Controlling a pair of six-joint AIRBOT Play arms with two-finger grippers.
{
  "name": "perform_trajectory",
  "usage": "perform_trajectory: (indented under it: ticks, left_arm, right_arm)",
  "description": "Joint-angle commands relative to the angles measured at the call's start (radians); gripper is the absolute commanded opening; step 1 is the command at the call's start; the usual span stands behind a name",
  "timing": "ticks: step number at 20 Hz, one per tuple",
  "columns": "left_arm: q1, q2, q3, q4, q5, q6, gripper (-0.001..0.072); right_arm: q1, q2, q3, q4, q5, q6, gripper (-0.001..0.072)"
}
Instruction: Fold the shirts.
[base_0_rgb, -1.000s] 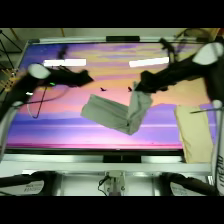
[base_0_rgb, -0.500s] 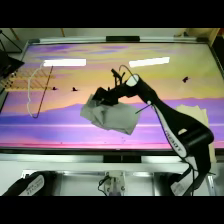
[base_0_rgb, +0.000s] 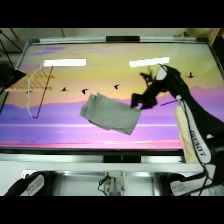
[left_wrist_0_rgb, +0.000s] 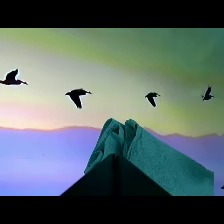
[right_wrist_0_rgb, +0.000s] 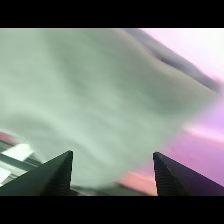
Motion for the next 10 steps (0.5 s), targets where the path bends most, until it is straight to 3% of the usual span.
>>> perform_trajectory:
  ticks: [1,4,8,9,10]
  left_arm:
    - [0.002,0.002,-0.025,0.000,-0.001,0.010,0.0031]
    - [0.002,0.002,-0.027,0.000,-0.002,0.010,0.0031]
    - [0.002,0.002,-0.027,0.000,-0.002,0.009,0.0031]
    - [0.002,0.002,-0.027,0.000,-0.002,0.009,0.0031]
    - [0.002,0.002,-0.027,0.000,-0.002,0.009,0.0031]
  right_arm:
    - [-0.106,0.079,-0.245,0.078,-0.030,-0.004,0.0646]
    - [-0.091,0.062,-0.386,0.289,-0.228,-0.077,0.0672]
    - [-0.030,-0.003,-0.409,0.399,-0.381,-0.111,0.0669]
    - [-0.014,-0.022,-0.409,0.436,-0.400,-0.126,0.0618]
    - [0.002,-0.041,-0.409,0.486,-0.417,-0.178,0.0469]
